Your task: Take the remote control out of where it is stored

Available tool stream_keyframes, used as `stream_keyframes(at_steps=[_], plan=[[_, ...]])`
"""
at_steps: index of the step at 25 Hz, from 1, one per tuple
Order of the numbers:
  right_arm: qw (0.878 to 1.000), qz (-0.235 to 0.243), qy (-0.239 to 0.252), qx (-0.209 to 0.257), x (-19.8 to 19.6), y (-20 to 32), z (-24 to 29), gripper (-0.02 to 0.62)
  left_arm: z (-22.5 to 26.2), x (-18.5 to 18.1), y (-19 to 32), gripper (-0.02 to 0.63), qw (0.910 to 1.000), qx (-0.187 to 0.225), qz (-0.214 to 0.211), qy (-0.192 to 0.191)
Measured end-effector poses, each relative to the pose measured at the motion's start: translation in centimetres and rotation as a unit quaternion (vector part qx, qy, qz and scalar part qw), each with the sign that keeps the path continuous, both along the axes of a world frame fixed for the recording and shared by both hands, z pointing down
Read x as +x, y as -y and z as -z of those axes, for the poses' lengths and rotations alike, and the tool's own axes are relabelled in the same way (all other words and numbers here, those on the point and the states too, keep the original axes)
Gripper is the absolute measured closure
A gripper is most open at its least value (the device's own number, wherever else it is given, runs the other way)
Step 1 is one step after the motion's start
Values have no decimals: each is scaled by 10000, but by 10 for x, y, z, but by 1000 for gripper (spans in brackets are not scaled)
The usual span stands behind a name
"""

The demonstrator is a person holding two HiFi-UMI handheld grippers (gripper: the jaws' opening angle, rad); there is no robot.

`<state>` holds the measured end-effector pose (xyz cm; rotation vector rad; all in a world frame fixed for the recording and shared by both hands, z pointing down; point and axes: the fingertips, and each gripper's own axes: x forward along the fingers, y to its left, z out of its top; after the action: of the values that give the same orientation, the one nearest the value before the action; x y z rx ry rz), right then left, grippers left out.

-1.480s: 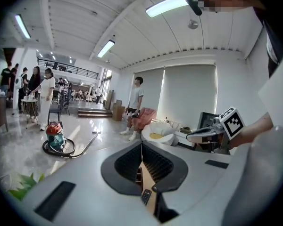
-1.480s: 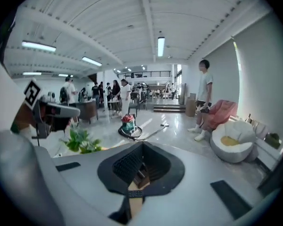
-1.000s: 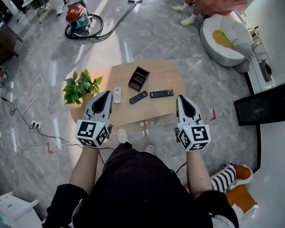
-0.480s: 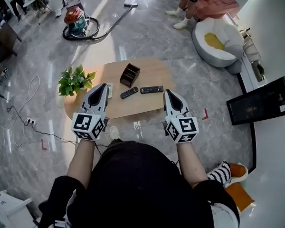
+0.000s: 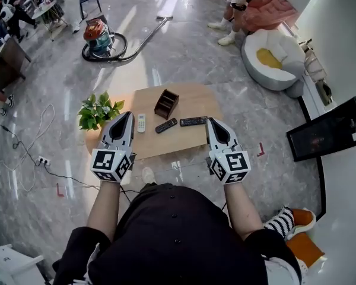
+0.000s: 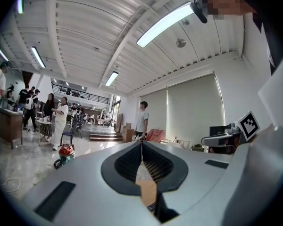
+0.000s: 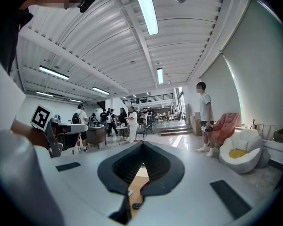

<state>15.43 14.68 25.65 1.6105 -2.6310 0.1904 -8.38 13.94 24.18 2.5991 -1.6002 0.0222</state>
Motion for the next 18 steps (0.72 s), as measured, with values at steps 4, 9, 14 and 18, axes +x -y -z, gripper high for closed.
stream_keyframes(at_steps=[4,9,14,18], plan=[[10000,3,-4,-12,-1,0,0,589,0,-6,-2,598,10000,-3,27,-34],[9999,61,-24,-76,-13,-1,-5,589,-9,-9,-8,598,9999,-116,34,-82],[9998,154,-60,-70,-23,-2,-8,589,-8,-14,-11,598,9997,-130,57,-175],[9997,198,-113,-107,-25,2,-13,589,-12,-18,-11,597,9996,-172,131,-177]])
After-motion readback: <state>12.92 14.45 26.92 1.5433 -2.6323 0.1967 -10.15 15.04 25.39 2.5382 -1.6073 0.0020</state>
